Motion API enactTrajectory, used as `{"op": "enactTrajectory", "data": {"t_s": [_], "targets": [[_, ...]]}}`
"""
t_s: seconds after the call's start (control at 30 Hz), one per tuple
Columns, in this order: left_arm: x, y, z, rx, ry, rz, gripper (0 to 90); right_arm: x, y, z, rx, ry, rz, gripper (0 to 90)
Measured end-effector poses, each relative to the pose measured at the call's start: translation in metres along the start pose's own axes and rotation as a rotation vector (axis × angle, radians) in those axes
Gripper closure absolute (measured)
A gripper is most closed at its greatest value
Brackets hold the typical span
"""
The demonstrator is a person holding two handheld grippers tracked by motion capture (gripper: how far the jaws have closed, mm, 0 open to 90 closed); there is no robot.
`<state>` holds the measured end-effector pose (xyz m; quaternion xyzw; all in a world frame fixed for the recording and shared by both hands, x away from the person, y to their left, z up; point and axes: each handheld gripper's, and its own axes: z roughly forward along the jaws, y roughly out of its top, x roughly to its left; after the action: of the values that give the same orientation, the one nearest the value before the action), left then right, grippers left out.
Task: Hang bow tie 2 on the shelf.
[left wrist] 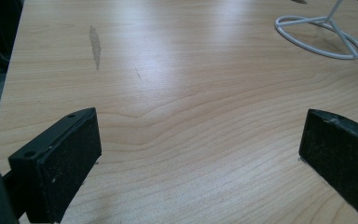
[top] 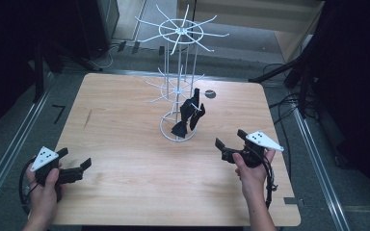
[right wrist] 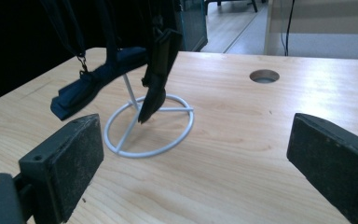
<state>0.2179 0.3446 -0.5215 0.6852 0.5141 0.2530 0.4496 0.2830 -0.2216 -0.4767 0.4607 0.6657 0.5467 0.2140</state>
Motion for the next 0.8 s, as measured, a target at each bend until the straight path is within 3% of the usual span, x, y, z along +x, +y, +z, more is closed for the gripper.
{"op": "enactTrajectory", "data": {"t_s": [0.8], "targets": [[0.0,0.0,0.0,-0.002,-0.001,0.001,0.0,-0.032,-0.033,-0.033,0.038,-0.05,0.036,4.1]]}}
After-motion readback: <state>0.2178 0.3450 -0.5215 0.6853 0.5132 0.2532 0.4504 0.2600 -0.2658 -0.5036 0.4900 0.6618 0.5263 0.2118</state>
